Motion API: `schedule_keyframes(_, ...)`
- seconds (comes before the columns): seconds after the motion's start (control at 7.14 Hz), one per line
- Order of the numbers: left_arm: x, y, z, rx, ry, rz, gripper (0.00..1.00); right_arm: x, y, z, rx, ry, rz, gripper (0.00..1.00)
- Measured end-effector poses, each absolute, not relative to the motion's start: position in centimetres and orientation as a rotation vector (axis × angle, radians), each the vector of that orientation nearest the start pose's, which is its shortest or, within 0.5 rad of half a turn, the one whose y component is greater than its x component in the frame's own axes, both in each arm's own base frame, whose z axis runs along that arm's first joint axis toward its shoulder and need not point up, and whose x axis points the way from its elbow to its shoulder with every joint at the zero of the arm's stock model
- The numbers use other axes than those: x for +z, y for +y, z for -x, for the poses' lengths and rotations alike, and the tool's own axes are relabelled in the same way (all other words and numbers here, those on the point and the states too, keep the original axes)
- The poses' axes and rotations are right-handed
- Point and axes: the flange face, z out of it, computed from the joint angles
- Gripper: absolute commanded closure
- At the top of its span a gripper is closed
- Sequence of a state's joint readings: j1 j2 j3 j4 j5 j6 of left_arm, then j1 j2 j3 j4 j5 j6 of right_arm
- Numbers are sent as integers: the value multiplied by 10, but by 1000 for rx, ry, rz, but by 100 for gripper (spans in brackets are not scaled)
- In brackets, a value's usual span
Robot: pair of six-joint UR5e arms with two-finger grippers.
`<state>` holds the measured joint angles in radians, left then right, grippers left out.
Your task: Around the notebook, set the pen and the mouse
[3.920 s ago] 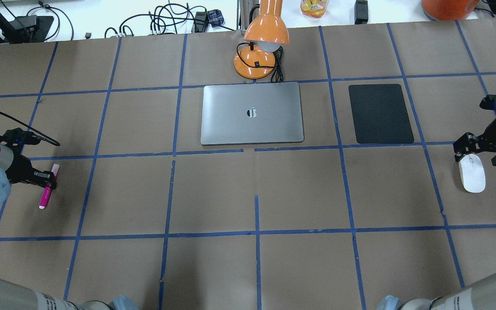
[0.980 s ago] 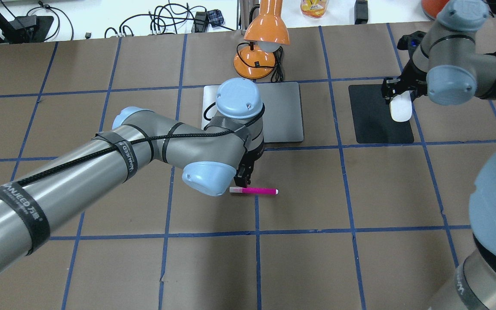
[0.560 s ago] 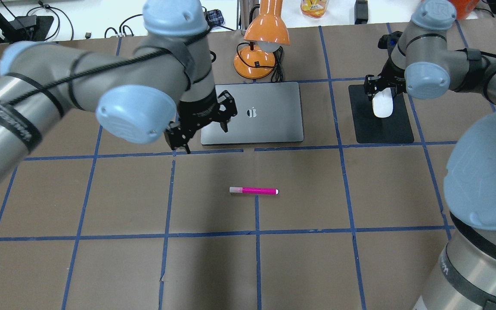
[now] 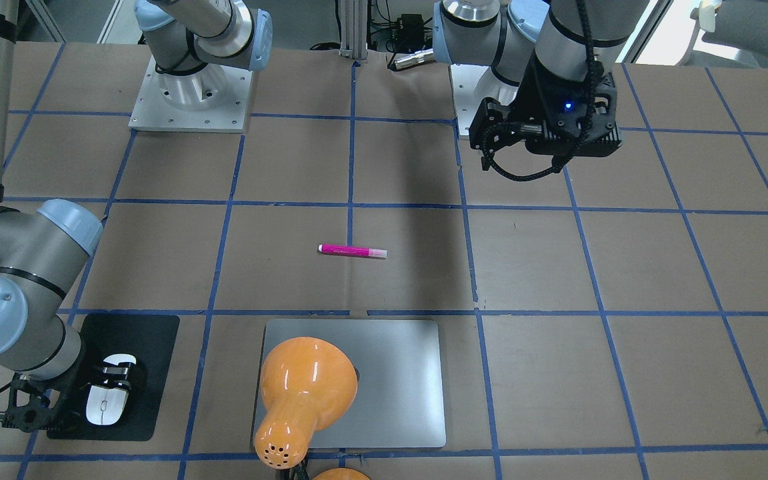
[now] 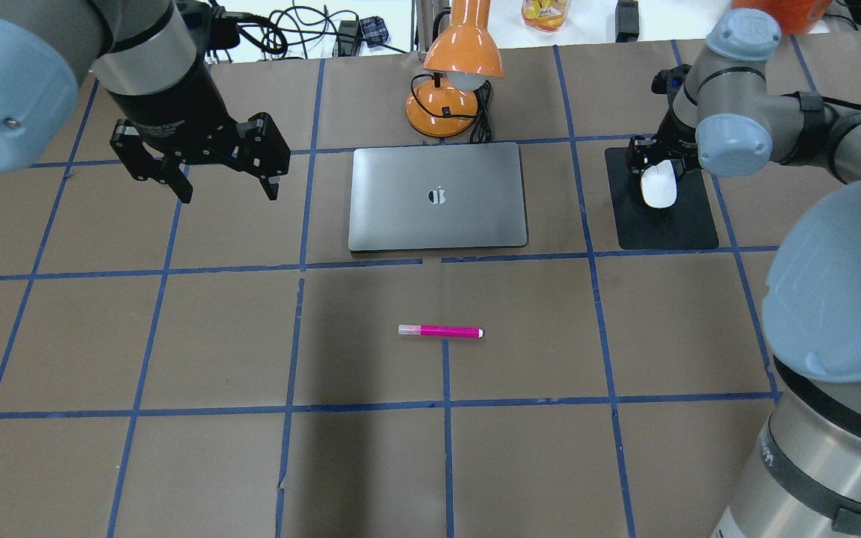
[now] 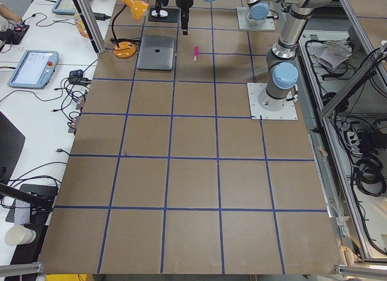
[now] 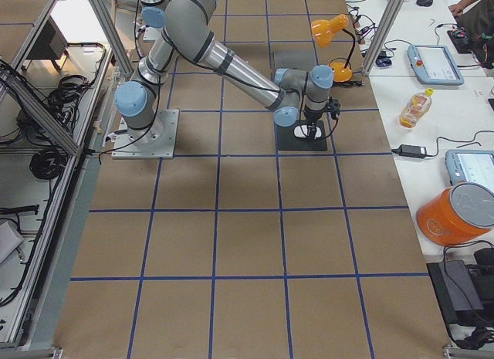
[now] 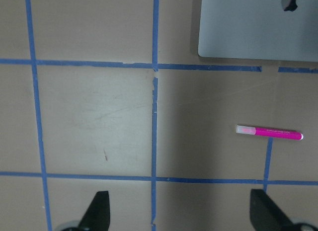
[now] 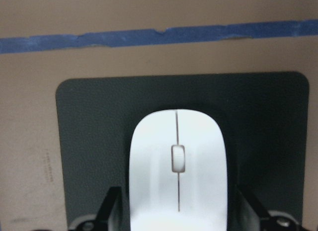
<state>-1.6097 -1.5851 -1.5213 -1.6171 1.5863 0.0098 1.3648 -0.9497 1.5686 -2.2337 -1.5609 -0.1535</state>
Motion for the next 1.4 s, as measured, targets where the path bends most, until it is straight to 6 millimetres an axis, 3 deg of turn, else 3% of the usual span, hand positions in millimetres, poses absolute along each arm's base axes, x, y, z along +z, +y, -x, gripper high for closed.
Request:
schedule_keyframes(0.14,502,-494,147,-10,3133,-98,0,193,-682,5,-64,3139,-85,0)
schedule_keyframes(0.28,502,-496,146,-36,3146,-102,0,214,-676,4,-42,3138,-87,0)
schedule_keyframes(0.42,503,-499,146,-62,3152,-102,0,251,-663,0,-13,3135,-101,0)
schedule_keyframes(0.7,503,-501,147,-84,3156,-102,0,339,-617,-29,52,3124,-182,0)
schedule_keyframes(0.98,504,-501,147,-87,3155,-104,0,408,-562,-85,89,3126,-239,0)
schedule_keyframes(1.26,504,-501,147,-88,3155,-105,0,459,-506,-105,121,3127,-238,0)
schedule_keyframes(1.4,504,-501,147,-90,3155,-104,0,472,-485,-108,138,3130,-236,0)
